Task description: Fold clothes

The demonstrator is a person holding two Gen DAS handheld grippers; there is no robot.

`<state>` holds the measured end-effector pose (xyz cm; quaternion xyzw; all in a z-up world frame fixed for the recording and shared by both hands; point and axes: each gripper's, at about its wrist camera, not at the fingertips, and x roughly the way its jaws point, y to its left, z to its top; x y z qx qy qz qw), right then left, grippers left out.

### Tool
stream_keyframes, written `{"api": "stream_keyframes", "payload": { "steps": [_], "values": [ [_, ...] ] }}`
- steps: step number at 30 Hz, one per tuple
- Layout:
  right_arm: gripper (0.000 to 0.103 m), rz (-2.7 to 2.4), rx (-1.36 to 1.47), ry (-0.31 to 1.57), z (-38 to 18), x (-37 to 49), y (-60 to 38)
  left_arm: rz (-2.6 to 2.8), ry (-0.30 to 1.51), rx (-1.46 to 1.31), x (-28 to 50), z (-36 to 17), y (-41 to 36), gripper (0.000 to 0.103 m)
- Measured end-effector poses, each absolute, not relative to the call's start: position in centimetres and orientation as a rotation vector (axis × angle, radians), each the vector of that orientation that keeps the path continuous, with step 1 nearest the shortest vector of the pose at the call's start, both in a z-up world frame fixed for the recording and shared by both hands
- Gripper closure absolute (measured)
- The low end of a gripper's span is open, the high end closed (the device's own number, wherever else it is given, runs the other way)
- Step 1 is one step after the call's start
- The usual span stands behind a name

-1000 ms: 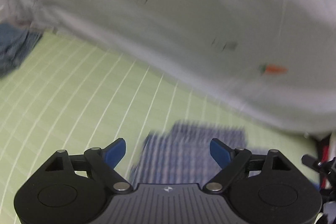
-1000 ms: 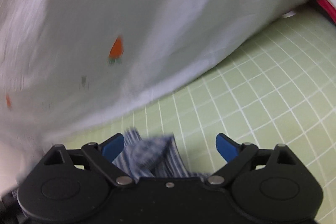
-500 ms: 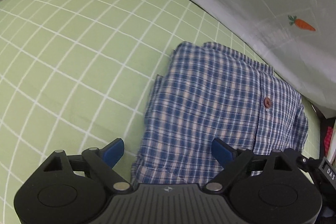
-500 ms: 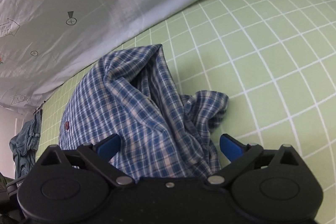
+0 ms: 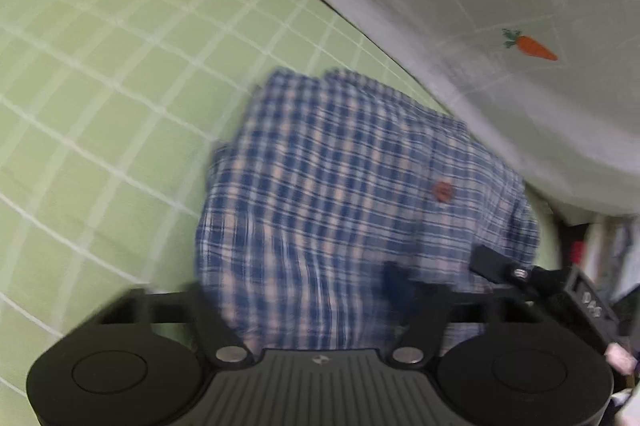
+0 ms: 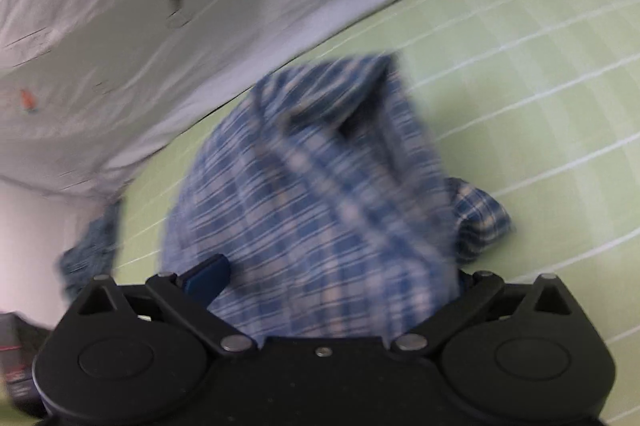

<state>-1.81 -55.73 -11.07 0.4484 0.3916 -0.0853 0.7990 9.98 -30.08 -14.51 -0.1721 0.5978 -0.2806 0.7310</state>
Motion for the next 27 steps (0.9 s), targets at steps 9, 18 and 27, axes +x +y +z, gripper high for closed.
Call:
{"api": "stream_keyframes", "payload": {
  "steps": [9, 18, 27],
  "values": [
    [0.052, -0.028, 1.174, 0.850, -10.6, -6.0, -49.9, -0.668, 1.317, -0.359, 4.1, -11.0, -26.3, 0.076],
    [0.053, -0.122, 1.197, 0.733, -6.9, -15.5, -46.4, -0.839, 1.282, -0.261, -2.6, -7.2, -25.3, 0.076],
    [0.053, -0.339, 1.237, 0.532, -4.0, -28.4, -50.4, -1.107, 1.287, -0.139, -10.6, -5.1, -33.9, 0.076]
  ]
}}
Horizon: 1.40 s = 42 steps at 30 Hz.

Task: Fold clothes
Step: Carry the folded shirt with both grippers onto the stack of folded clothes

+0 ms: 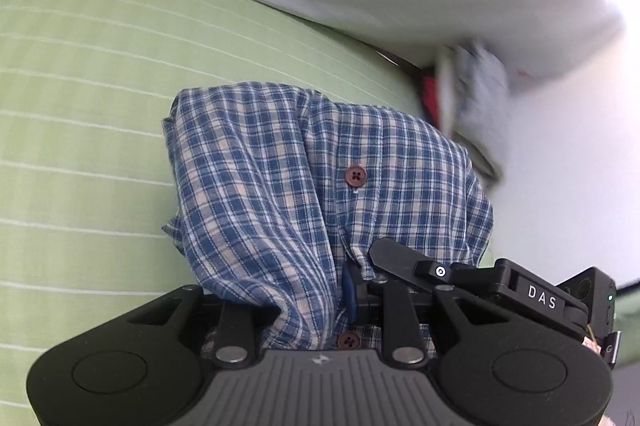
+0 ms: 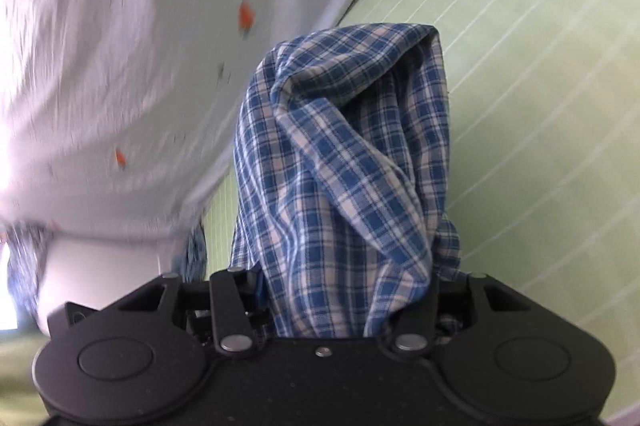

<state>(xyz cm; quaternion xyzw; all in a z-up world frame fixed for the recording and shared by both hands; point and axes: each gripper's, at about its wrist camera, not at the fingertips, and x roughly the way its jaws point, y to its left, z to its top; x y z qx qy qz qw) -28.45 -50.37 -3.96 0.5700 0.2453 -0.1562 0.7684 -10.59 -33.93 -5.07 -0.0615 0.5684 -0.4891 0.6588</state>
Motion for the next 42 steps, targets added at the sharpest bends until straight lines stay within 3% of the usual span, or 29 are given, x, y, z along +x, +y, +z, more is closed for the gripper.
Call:
{"api": "stream_keyframes", "payload": {
  "steps": [9, 15, 26, 27, 28, 30, 31, 33, 34, 36, 42],
  "values": [
    [0.053, -0.339, 1.203, 0.390, -2.6, -41.0, -64.9, -1.191, 1.164, -0.118, -23.0, -2.6, -49.5, 0.076],
    [0.053, -0.328, 1.089, 0.382, 1.7, -45.8, -76.6, -1.225, 1.043, -0.070, -29.4, 1.6, -61.7, 0.076],
    [0.053, -0.162, 0.996, 0.165, 7.1, -44.5, -96.3, -1.284, 0.780, -0.096, -26.0, 10.2, -78.8, 0.073],
    [0.050, -0.165, 0.980, 0.152, 7.1, -43.8, -98.0, -1.282, 0.756, -0.094, -25.2, 10.4, -80.1, 0.071],
    [0.045, -0.188, 0.960, 0.146, 7.0, -43.0, -99.5, -1.262, 0.742, -0.087, -24.2, 10.2, -81.5, 0.061],
    [0.012, -0.316, 0.916, 0.157, 6.4, -41.4, -102.4, -1.162, 0.737, -0.062, -22.0, 9.2, -84.3, 0.051],
    [0.009, -0.407, 0.890, 0.178, 5.8, -40.7, -103.7, -1.079, 0.751, -0.043, -20.9, 8.4, -85.5, 0.051],
    [0.008, -0.600, 0.826, 0.269, 4.7, -39.0, -105.8, -0.986, 0.781, -0.007, -18.9, 6.6, -87.1, 0.050],
    [0.006, -0.641, 0.788, 0.314, 4.3, -38.3, -106.3, -0.975, 0.787, -0.008, -18.1, 5.9, -87.5, 0.039],
    [0.001, -0.655, 0.704, 0.330, 4.0, -37.8, -106.4, -0.970, 0.773, -0.035, -17.5, 5.1, -87.5, 0.028],
    [0.001, -0.798, 0.317, 0.344, 6.2, -37.9, -103.0, -0.923, 0.712, -0.008, -17.0, 5.6, -89.1, 0.024]
  ]
}}
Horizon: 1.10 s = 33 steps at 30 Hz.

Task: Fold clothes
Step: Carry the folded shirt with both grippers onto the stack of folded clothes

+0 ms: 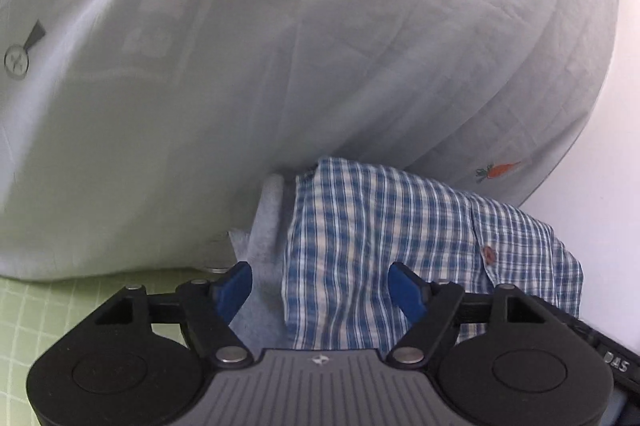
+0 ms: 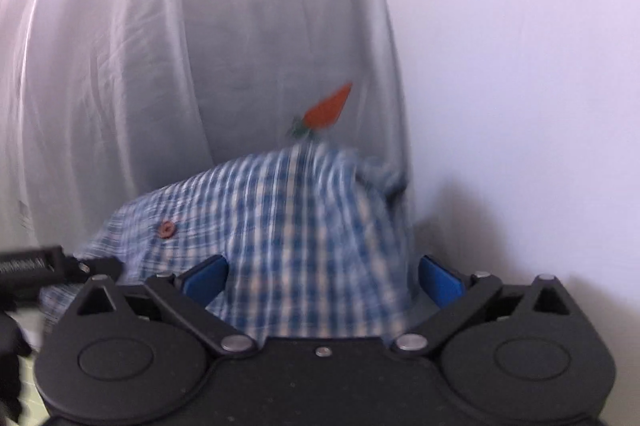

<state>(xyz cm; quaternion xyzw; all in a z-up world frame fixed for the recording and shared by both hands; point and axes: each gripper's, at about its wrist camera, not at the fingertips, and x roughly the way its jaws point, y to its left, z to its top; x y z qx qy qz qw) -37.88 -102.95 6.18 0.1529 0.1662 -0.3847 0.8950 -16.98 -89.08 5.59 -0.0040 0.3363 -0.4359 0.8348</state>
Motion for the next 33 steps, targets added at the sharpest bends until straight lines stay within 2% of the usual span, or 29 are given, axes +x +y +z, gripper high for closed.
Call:
{"api": "stream_keyframes", "payload": {
  "steps": [5, 8, 13, 16, 19, 24, 33],
  "values": [
    [0.001, -0.932, 0.065, 0.283, 8.3, -37.8, -100.9, -0.880, 0.658, 0.051, -17.5, 6.1, -90.0, 0.023],
    [0.001, -0.821, 0.148, 0.220, 7.9, -36.4, -101.2, -0.850, 0.665, 0.048, -17.2, 5.8, -90.2, 0.019],
    [0.001, -0.822, 0.194, 0.267, 2.7, -31.0, -103.7, -0.781, 0.674, 0.064, -15.5, 3.6, -89.9, 0.014],
    [0.000, -0.771, 0.349, 0.256, -1.8, -29.4, -106.9, -0.752, 0.734, 0.040, -13.3, 1.1, -90.3, 0.010],
    [0.000, -0.738, 0.387, 0.271, -3.8, -28.6, -108.1, -0.727, 0.760, 0.004, -12.0, -1.2, -90.2, 0.005],
    [0.000, -0.739, 0.383, 0.267, -4.1, -28.9, -107.9, -0.752, 0.792, -0.082, -11.3, -1.8, -89.5, 0.005],
    [0.000, -0.767, 0.292, 0.259, 0.8, -32.2, -102.4, -0.797, 0.671, 0.025, -16.1, 2.9, -84.6, 0.005]
  ]
}}
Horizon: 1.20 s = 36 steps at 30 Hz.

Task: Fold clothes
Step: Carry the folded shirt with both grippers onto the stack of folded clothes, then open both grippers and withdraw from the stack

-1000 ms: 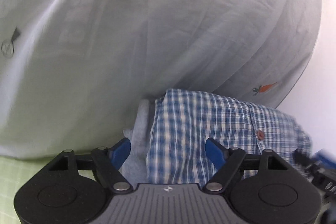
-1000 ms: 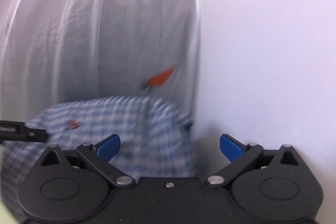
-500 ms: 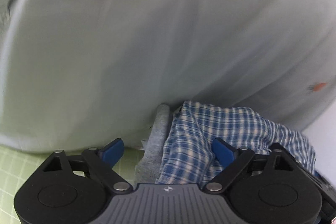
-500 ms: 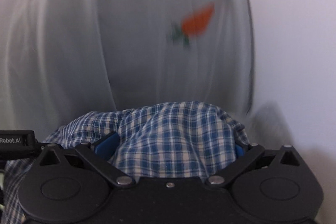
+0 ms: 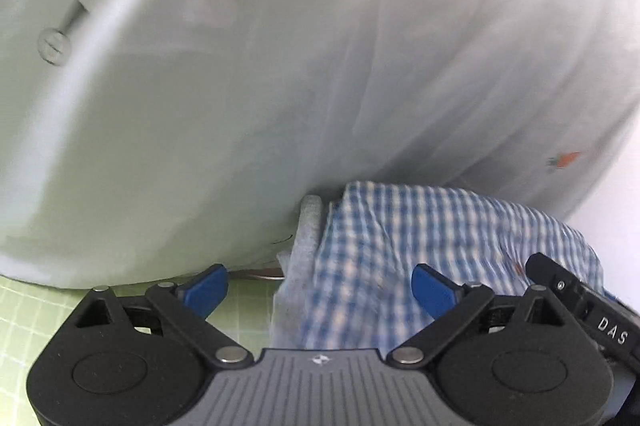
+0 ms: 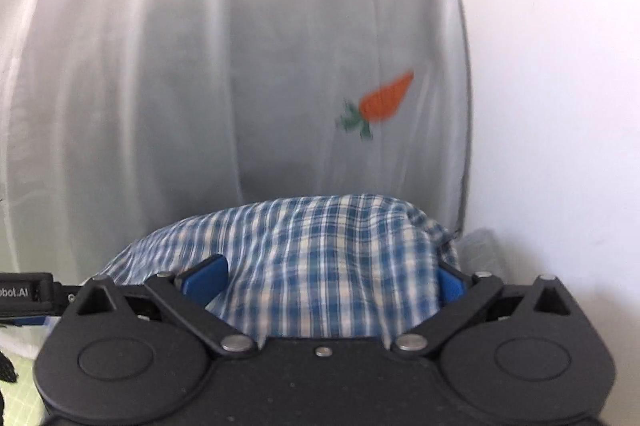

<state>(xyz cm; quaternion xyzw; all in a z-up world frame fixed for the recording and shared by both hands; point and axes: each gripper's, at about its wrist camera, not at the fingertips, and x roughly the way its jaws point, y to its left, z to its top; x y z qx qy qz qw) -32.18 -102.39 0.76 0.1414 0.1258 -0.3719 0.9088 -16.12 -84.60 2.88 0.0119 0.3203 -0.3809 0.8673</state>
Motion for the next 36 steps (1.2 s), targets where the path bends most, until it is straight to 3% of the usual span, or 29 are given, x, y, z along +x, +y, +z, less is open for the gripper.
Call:
{"api": "stream_keyframes", "payload": {
  "steps": [7, 12, 21, 36],
  "values": [
    [0.000, -0.814, 0.298, 0.230, 3.6, -38.7, -92.9, -0.879, 0.604, 0.089, -23.9, 5.4, -77.4, 0.001],
    [0.000, -0.911, 0.323, 0.307, 4.1, -43.8, -85.3, -0.941, 0.617, 0.113, -29.3, 5.6, -72.9, 0.000],
    [0.000, -0.988, 0.414, 0.463, -0.2, -50.3, -76.7, -0.992, 0.711, 0.250, -35.9, 2.1, -68.0, 0.000],
    [0.000, -0.990, 0.459, 0.506, -1.5, -54.0, -71.1, -1.062, 0.700, 0.369, -40.9, 0.5, -63.5, 0.000]
  ]
}}
